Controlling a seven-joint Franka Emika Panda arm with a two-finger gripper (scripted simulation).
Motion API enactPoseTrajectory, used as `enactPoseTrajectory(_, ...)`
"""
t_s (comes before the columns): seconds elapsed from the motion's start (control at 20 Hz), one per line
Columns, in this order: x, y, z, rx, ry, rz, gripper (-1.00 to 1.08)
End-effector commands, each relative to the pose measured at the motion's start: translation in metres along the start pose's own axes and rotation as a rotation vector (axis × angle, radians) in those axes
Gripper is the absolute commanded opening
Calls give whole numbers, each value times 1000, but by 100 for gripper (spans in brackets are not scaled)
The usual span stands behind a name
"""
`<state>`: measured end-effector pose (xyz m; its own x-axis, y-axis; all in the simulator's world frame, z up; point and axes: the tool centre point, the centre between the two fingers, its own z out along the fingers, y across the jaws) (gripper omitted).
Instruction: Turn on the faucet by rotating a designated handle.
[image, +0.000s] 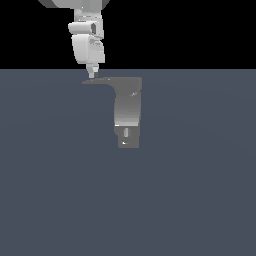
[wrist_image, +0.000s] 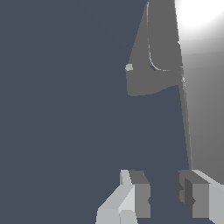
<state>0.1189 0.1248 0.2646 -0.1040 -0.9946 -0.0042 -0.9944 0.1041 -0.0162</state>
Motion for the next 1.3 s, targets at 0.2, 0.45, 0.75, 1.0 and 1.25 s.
enactPoseTrajectory(0.2, 11, -8, 16, -16, 5, 40, -100)
enactPoseTrajectory(0.45, 12, -8, 16, -16, 5, 40, -100)
enactPoseTrajectory(0.75, 10, 7, 16, -16, 5, 40, -100)
enactPoseTrajectory(1.0, 9, 19, 16, -16, 5, 40, -100)
enactPoseTrajectory(1.25, 7, 33, 16, -16, 5, 40, -100)
